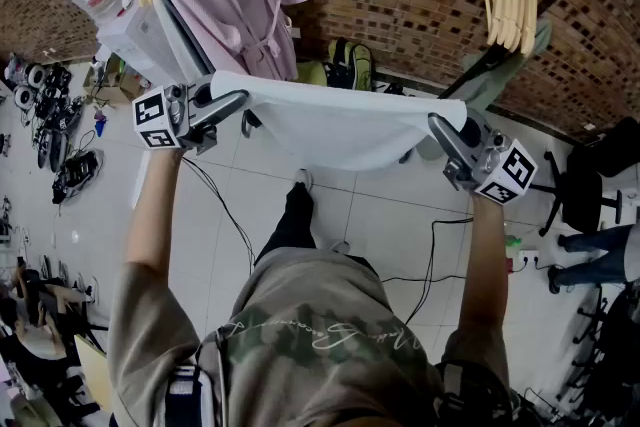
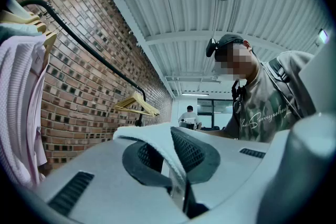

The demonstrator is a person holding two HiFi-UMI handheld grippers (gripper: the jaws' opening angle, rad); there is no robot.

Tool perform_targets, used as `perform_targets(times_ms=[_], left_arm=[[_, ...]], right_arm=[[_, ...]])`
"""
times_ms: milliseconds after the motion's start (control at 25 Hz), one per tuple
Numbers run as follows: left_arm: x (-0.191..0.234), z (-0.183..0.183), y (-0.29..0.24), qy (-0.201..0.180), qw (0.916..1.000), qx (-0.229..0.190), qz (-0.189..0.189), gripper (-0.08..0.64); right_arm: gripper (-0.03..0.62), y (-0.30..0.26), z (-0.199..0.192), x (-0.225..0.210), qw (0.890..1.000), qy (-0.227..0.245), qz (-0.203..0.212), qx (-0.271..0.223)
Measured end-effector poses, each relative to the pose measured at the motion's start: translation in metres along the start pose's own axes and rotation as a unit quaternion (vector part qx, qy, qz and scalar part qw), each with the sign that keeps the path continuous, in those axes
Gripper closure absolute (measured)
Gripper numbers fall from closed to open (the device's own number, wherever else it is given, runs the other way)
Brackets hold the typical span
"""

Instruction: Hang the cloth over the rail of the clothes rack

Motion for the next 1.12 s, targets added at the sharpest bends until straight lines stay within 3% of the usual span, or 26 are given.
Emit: perform_targets(times_ms=[200,360,560,760,920,1120], left_arm=[[0.046,0.007,0.004,-0.007,0.9999,0.011,-0.005,0.543],[0.076,0.018,0.005,-0.047,0.9980,0.043,0.003,0.543],[0.113,0.046,0.007,-0.040,0.9984,0.028,-0.029,0.543],[0.155,0.076,0.006,-0.049,0.9966,0.058,-0.033,0.543],[0.179,0.102,0.000,-0.060,0.9961,0.054,-0.035,0.543],[0.197,0.120,-0.007,-0.056,0.9969,0.038,-0.040,0.543]], right_arm=[[0.574,-0.023,-0.017,-0.034,1.000,-0.004,-0.018,0.002],[0.574,-0.039,-0.017,-0.056,0.999,0.004,-0.040,0.001],[0.574,-0.059,-0.007,-0.083,0.997,0.020,-0.073,-0.018],[0.574,-0.081,0.003,-0.116,0.995,0.040,-0.089,-0.012],[0.574,-0.093,0.009,-0.145,0.991,0.047,-0.119,-0.035],[0.574,-0.098,0.019,-0.170,0.991,0.052,-0.120,-0.035]])
Point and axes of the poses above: the fingertips, and each gripper's own axes: y backward along the fingers, x to its left, z out of its top, the point moved 5 cm from there along y, backward along the fingers, and after that the axes turned 10 degrees about y, right-handed, at the moved point
